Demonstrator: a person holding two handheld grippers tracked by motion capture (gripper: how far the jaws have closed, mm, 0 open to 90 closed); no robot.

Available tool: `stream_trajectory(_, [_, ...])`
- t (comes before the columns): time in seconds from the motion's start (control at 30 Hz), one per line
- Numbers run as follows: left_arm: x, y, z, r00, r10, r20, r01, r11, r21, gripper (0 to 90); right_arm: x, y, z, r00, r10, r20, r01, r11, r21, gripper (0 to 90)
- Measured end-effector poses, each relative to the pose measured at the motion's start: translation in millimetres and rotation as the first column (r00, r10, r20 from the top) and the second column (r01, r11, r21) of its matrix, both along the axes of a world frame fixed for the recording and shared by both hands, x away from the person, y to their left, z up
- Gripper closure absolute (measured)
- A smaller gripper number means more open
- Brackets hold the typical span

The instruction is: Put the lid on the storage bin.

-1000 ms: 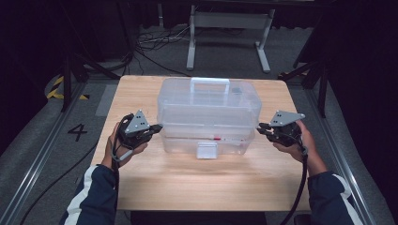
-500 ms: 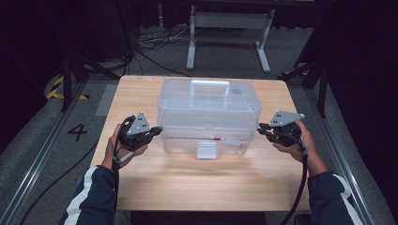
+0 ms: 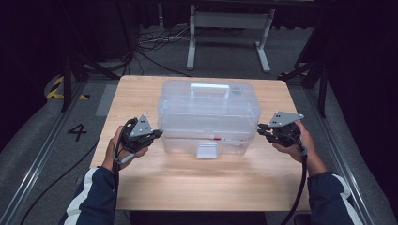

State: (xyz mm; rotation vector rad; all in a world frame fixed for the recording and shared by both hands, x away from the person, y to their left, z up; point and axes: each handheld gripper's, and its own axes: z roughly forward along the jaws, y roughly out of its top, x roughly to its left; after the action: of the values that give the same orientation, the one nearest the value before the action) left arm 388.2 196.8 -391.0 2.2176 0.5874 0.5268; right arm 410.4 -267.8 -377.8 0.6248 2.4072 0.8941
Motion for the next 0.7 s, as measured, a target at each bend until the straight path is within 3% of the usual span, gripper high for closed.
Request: stream_trajectory(0.7, [-4.4, 3.3, -6.6, 0.9998, 0.003, -0.018, -0.002, 0.9996, 0.03, 90.0, -6.9, -3.4, -7.2, 0.9997, 0.009, -0.024, -0.01, 1.0, -0.013, 78.2])
